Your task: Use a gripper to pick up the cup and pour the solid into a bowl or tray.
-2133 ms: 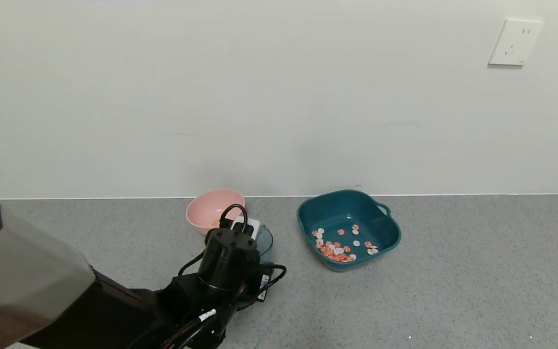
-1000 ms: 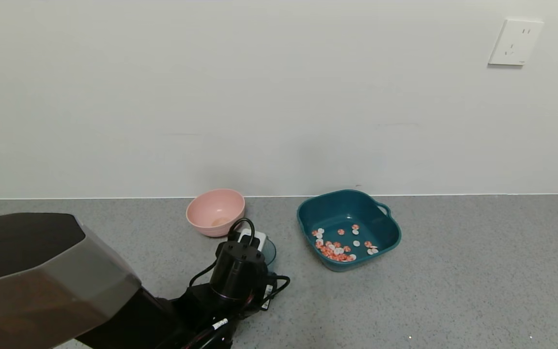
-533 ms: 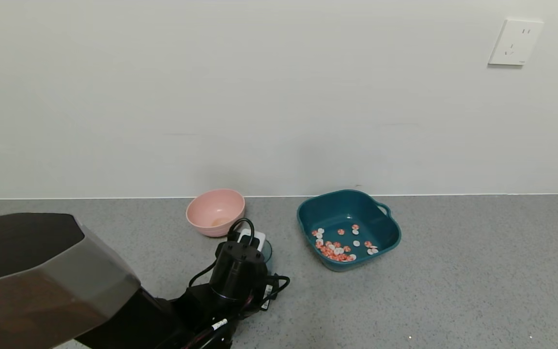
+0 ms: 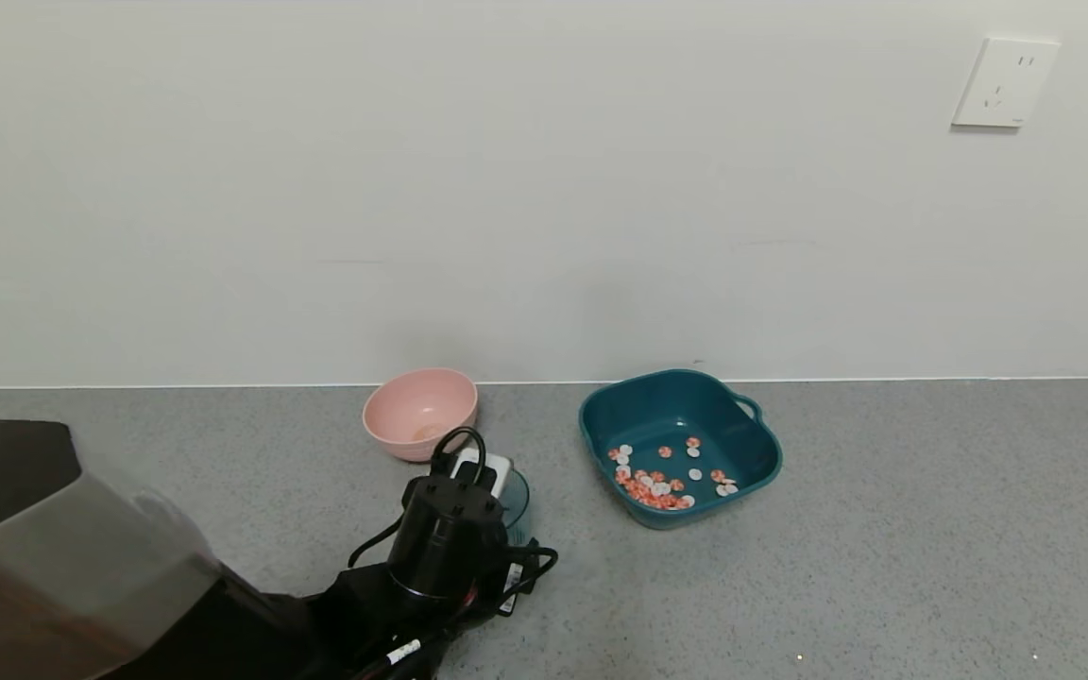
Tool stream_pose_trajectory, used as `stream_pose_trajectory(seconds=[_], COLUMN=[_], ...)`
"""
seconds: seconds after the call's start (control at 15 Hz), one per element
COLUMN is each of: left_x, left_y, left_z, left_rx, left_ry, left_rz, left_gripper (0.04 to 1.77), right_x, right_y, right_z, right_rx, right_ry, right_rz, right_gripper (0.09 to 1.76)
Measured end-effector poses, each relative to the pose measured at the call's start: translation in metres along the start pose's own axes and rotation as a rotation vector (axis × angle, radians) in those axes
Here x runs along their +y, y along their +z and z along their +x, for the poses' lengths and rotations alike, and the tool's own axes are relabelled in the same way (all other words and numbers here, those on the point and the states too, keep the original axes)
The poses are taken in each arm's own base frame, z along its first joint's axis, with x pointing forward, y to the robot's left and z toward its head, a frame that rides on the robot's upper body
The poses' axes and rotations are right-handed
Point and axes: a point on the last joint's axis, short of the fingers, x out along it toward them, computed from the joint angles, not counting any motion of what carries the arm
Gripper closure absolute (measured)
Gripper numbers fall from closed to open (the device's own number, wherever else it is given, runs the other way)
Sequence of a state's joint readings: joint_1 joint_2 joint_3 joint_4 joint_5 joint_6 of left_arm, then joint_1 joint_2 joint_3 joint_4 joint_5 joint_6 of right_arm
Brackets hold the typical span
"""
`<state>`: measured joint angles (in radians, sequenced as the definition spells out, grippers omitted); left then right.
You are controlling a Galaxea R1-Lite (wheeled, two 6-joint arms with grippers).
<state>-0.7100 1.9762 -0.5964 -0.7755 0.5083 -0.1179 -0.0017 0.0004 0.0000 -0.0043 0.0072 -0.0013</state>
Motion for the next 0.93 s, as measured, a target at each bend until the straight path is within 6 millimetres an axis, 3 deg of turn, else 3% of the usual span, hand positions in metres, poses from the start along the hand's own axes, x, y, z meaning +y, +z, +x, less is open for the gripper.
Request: stream_pose_trajectory(seconds=[0.93], left_x=[0.052], left_y=[0.005], left_z=[-0.098], left_rx=[-0.093], left_ry=[0.09], left_rz=[-0.035], left_gripper=[0.1], right_x=[0.0], right_y=[0.0], right_z=[0.0], right_rx=[0.0], right_ry=[0.0], right_rz=[0.0], right_gripper=[0.14])
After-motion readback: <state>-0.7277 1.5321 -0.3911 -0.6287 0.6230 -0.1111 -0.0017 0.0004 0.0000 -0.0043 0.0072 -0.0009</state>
